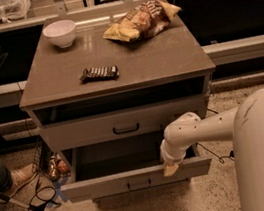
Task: Open middle drawer
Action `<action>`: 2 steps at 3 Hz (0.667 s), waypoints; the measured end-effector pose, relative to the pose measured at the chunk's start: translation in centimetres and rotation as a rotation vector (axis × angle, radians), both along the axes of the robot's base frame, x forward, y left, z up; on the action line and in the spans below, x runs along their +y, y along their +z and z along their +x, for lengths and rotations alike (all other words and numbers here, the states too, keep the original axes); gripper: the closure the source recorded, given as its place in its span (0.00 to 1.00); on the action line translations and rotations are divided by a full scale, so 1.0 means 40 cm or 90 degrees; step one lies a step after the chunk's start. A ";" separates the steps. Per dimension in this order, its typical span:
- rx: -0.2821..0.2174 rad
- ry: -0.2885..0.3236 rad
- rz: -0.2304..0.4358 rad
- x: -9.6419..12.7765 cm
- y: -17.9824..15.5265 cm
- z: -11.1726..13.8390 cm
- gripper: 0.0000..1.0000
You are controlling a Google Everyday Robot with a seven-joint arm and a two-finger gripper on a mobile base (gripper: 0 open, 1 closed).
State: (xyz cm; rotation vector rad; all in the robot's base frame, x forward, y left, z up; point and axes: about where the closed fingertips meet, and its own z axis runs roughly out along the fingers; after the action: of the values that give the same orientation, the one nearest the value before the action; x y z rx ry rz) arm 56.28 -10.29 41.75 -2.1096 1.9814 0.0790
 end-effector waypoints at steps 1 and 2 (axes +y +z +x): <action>0.000 0.000 0.000 0.000 0.000 0.000 1.00; -0.007 -0.021 0.017 -0.014 -0.009 -0.029 1.00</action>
Offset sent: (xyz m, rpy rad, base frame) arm -0.1134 -0.0680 -0.0312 0.2736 -0.1135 -0.3480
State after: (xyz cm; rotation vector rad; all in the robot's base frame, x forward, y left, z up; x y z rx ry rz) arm 55.13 -10.87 41.37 -2.0562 1.9978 0.0876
